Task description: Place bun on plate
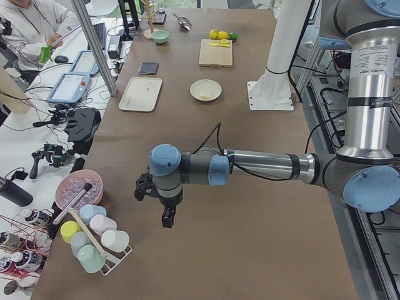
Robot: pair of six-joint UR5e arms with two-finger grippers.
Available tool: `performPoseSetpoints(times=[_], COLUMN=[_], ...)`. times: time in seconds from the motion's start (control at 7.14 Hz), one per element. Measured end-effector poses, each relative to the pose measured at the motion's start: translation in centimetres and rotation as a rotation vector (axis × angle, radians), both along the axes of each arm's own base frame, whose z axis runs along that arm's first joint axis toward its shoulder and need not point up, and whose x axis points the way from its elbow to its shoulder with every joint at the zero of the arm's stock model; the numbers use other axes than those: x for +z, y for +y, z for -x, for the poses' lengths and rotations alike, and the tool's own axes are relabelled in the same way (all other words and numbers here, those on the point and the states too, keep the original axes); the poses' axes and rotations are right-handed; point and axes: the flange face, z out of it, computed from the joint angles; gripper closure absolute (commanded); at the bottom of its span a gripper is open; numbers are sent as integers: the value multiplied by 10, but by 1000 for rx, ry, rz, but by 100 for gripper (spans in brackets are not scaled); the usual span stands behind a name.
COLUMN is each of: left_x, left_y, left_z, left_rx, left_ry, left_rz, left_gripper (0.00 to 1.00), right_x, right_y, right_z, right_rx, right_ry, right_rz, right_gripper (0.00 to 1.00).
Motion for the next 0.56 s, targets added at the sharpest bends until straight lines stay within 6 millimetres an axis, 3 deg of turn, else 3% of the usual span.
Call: performPoseSetpoints(times=[0.56], left_x=[9], left_y=[7], left_z=[0], left_rx=[-1], left_ry=[-7], left_rz=[18], left_gripper=[2], right_x=[-1], right_y=[-1], right_z=[0], right_rx=[0], right_ry=[0], right_rz=[-3], right_gripper=[0])
